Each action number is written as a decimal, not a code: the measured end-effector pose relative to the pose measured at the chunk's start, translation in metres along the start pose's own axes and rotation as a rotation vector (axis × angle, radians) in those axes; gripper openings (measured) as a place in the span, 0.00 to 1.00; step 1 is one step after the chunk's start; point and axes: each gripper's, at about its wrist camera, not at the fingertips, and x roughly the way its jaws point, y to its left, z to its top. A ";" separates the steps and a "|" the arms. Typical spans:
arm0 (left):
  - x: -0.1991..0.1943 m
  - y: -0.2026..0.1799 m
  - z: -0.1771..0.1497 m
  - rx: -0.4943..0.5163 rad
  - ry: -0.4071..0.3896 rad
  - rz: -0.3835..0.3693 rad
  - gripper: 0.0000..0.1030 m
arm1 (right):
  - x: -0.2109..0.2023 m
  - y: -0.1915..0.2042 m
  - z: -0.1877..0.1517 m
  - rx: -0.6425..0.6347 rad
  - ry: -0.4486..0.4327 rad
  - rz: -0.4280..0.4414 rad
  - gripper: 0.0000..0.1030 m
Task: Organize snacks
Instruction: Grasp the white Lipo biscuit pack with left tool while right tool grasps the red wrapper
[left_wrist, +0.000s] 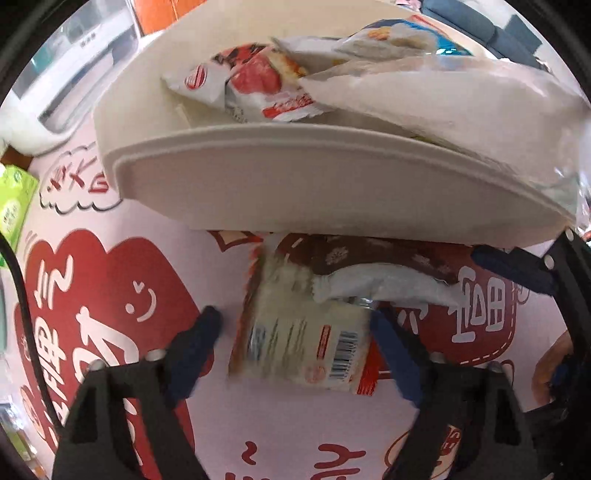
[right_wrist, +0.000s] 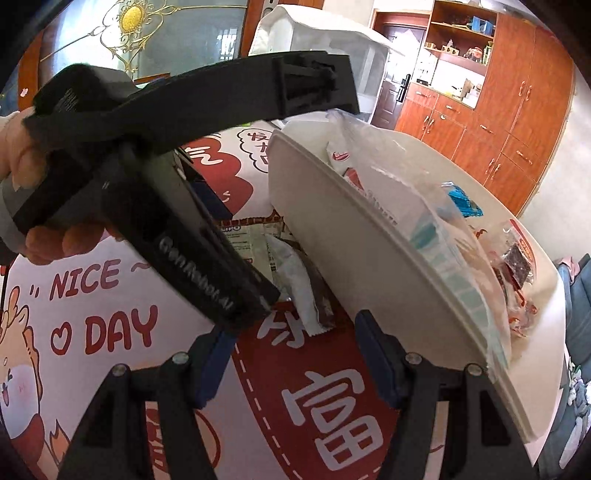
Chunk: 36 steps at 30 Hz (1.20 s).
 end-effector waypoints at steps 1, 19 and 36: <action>-0.003 -0.003 -0.001 0.007 -0.014 0.000 0.58 | 0.002 -0.001 0.001 0.003 0.004 0.002 0.64; -0.029 0.040 -0.068 -0.265 -0.059 -0.078 0.36 | 0.037 -0.001 0.018 0.026 0.068 -0.025 0.38; -0.052 0.090 -0.099 -0.384 -0.113 -0.097 0.19 | 0.028 -0.001 0.025 0.069 0.047 0.050 0.12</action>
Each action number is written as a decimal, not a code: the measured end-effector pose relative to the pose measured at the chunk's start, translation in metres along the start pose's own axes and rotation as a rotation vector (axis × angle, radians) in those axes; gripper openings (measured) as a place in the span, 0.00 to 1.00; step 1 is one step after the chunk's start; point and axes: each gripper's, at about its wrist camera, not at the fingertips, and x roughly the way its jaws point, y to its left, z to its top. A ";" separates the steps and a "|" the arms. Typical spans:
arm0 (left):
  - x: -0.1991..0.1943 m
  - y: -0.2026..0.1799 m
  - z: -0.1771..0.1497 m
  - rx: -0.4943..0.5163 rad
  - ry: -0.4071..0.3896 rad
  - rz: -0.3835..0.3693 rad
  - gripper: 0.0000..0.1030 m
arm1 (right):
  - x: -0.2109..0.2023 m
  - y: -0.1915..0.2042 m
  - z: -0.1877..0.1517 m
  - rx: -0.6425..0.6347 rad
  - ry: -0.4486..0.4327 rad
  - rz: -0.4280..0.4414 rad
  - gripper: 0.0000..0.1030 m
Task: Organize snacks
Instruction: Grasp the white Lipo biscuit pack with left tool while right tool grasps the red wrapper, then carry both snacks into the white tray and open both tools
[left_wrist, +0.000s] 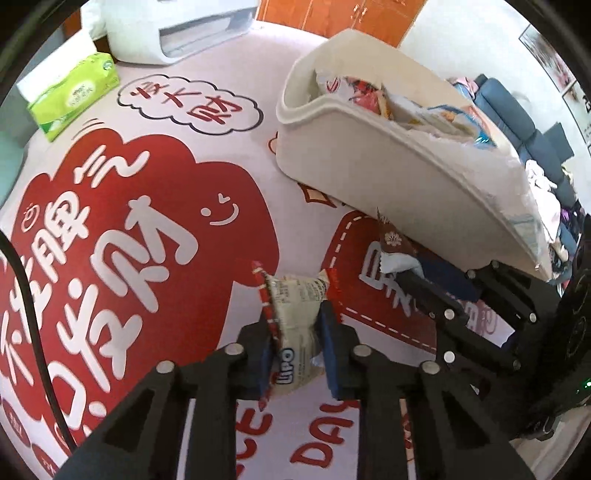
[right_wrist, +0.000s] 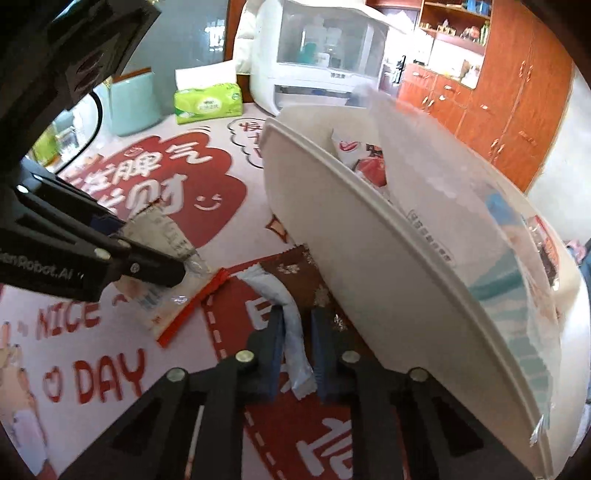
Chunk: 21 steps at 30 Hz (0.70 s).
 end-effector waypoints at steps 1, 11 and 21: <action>-0.008 -0.001 -0.003 -0.002 -0.011 0.001 0.19 | -0.005 0.001 0.000 -0.003 -0.011 0.008 0.12; -0.105 -0.053 -0.032 -0.020 -0.182 0.008 0.17 | -0.102 -0.004 -0.011 -0.029 -0.158 0.063 0.11; -0.189 -0.138 -0.005 -0.090 -0.412 0.010 0.17 | -0.198 -0.058 -0.007 0.029 -0.303 -0.023 0.11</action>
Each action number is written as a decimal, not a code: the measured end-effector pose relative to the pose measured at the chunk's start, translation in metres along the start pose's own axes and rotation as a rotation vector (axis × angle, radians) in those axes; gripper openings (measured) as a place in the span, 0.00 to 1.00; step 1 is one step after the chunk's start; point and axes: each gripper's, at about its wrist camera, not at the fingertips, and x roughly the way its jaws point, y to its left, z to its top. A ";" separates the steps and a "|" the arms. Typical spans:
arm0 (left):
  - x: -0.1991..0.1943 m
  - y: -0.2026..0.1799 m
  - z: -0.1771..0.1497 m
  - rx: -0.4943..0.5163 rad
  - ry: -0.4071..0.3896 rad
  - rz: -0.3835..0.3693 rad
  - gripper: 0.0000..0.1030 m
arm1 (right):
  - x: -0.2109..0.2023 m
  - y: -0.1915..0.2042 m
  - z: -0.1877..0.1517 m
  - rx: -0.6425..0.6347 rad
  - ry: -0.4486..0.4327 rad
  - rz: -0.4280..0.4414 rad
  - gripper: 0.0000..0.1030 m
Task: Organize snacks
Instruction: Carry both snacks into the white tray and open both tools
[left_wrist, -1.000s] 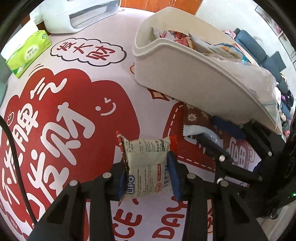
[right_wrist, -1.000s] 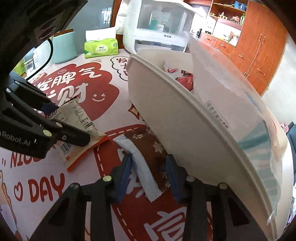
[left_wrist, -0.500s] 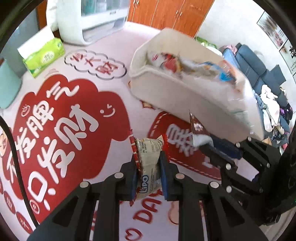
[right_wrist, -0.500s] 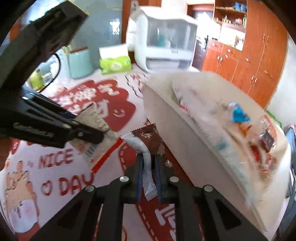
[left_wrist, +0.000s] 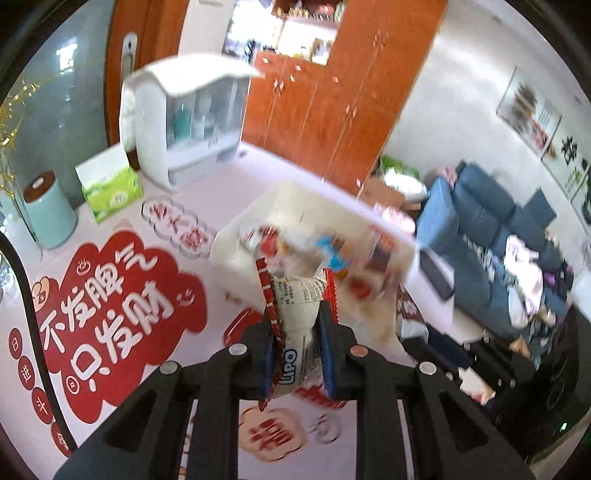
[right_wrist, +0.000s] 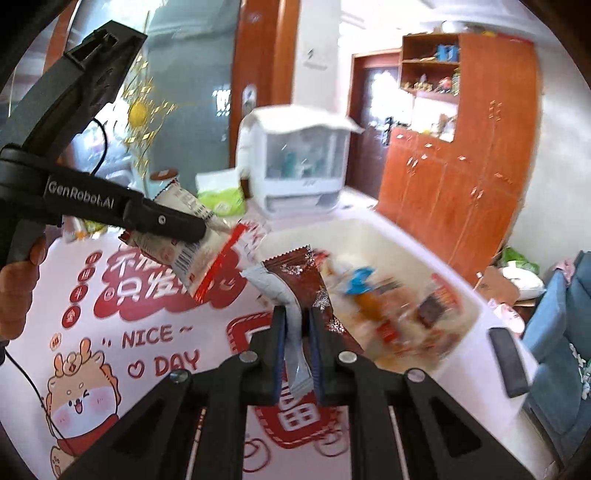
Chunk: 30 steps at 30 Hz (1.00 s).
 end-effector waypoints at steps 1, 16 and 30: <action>-0.001 -0.006 0.005 -0.007 -0.014 0.003 0.17 | -0.004 -0.005 0.004 0.002 -0.013 -0.011 0.11; 0.057 -0.087 0.079 -0.219 -0.109 0.167 0.17 | 0.022 -0.122 0.038 0.018 -0.075 0.036 0.12; 0.176 -0.100 0.121 -0.381 -0.043 0.375 0.26 | 0.115 -0.184 0.032 -0.113 0.041 0.206 0.14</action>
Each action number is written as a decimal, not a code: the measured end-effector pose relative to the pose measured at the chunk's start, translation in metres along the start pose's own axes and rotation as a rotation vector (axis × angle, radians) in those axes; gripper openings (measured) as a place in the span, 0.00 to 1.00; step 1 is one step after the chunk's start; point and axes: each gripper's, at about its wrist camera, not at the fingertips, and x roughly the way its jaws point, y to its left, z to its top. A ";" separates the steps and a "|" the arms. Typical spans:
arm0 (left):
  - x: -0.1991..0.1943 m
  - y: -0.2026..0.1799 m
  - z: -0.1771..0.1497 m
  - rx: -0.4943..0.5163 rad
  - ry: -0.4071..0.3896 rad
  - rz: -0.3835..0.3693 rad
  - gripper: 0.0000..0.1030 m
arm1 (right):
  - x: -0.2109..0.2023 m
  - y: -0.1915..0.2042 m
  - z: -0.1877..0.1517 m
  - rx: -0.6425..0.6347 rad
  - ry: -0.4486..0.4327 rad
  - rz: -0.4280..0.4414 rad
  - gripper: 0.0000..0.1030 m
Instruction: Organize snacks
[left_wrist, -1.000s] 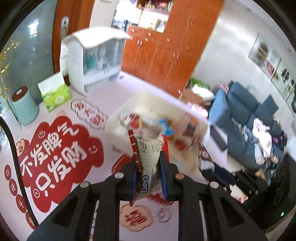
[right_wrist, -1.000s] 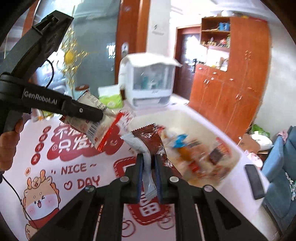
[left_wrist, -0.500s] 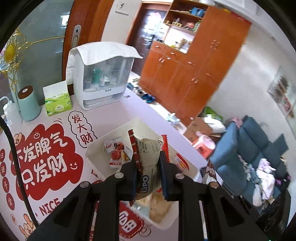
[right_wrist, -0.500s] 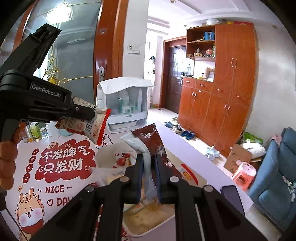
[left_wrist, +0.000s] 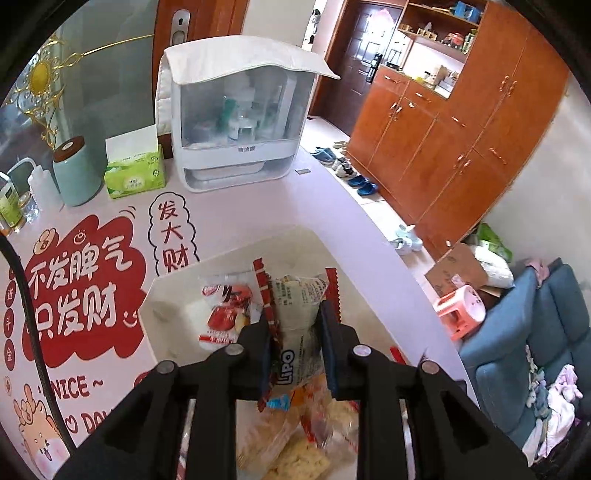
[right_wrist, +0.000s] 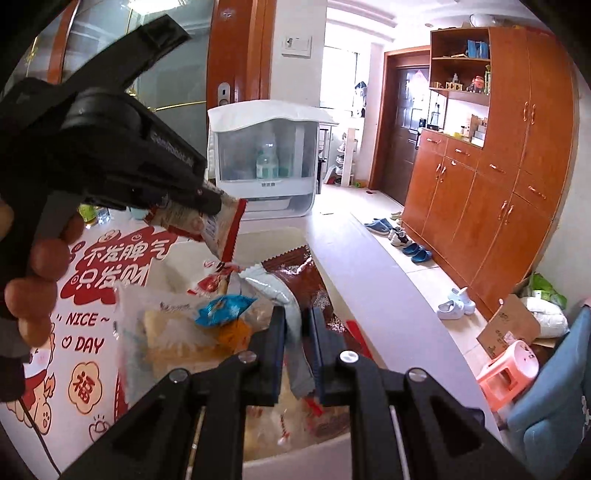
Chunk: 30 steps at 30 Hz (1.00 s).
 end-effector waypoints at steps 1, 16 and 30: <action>0.004 -0.004 0.004 0.002 -0.005 0.016 0.30 | 0.006 -0.002 0.002 0.002 0.012 0.003 0.14; -0.012 0.017 -0.022 -0.132 -0.031 0.121 0.89 | 0.000 -0.007 -0.013 -0.056 0.050 0.108 0.54; -0.122 0.064 -0.094 -0.264 -0.088 0.269 0.89 | -0.041 0.014 -0.003 -0.077 0.094 0.232 0.54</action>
